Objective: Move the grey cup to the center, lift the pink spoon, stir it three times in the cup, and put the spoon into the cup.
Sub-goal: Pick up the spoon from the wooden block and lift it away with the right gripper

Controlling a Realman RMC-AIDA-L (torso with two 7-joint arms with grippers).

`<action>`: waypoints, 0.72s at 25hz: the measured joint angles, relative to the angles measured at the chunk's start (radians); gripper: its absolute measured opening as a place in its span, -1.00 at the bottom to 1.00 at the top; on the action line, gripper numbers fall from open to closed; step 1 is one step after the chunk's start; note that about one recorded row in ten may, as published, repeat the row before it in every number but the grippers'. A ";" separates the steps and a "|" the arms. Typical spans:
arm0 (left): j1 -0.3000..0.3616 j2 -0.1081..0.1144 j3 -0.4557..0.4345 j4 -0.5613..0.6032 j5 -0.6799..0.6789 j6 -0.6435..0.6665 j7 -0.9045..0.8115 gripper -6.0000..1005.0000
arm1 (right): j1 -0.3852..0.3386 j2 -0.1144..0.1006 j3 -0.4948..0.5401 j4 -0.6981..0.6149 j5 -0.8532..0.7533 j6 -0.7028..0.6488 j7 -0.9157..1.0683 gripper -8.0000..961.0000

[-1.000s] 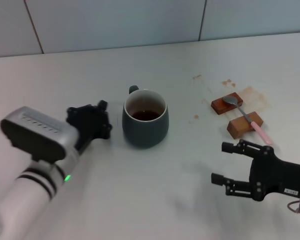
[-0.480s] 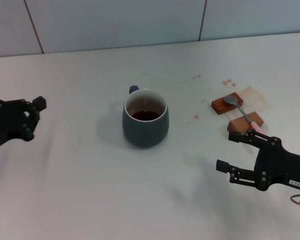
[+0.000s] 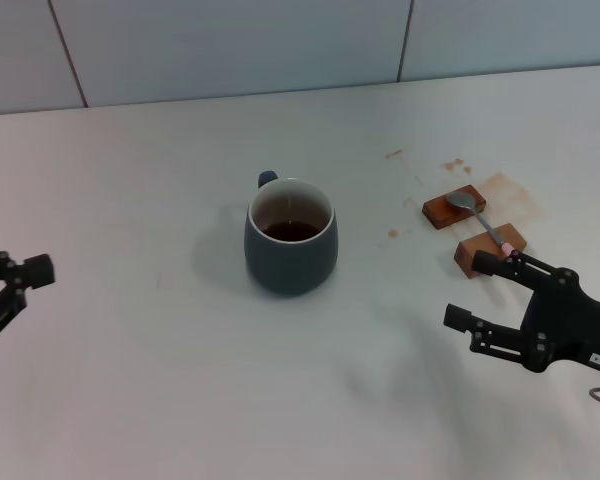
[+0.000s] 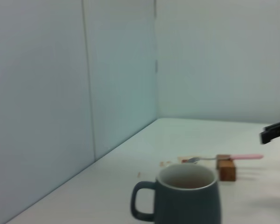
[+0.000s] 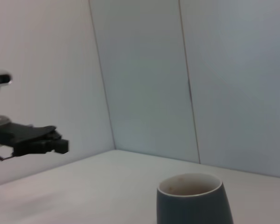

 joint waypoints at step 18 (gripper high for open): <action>0.082 -0.057 -0.009 0.083 -0.053 0.042 -0.004 -0.63 | -0.014 0.002 0.015 0.044 0.000 -0.028 0.002 0.70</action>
